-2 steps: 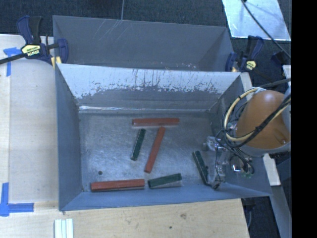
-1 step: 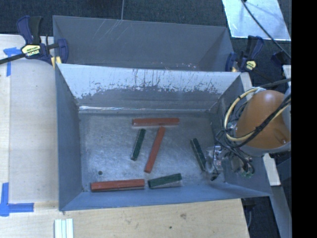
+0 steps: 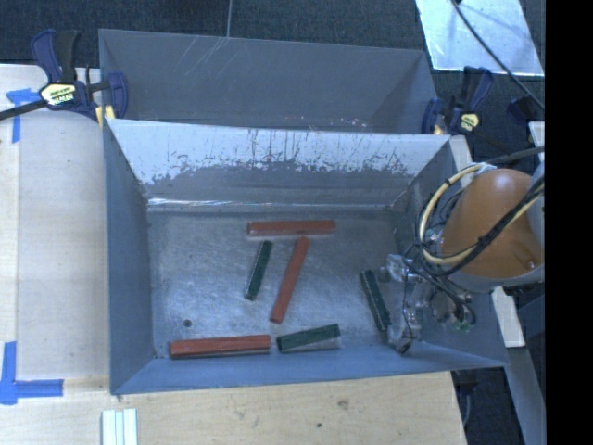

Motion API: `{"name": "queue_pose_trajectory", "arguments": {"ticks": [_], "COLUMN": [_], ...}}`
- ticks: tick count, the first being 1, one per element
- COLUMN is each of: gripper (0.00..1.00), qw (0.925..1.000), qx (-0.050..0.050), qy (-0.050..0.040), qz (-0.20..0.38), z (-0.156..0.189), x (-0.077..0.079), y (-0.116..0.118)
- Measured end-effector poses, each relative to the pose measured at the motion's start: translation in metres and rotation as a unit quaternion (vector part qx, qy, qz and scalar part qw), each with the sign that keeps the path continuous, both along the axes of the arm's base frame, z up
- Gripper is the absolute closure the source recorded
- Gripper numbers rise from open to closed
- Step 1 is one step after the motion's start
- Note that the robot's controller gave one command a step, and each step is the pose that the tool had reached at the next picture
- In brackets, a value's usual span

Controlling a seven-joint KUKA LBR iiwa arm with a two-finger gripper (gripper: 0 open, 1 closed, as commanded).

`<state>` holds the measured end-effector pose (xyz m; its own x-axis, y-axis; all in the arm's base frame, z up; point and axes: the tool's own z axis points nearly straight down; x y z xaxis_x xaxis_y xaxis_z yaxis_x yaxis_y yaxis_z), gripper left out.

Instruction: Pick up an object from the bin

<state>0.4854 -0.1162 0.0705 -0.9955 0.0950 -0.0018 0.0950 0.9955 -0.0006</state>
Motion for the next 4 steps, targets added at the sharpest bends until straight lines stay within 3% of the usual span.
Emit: {"name": "queue_pose_trajectory", "arguments": {"ticks": [2, 3, 4], "gripper": [0.0, 0.0, 0.0], "qw": [1.0, 0.9987, 1.0], "qx": [0.0, 0.001, 0.002], "qy": [0.0001, -0.0039, -0.0036], "qz": [0.0, -0.051, -0.002], "z": [0.0, 0.049, 0.02], "x": [0.0, 0.035, 0.116], "y": [0.0, 0.063, 0.129]}}
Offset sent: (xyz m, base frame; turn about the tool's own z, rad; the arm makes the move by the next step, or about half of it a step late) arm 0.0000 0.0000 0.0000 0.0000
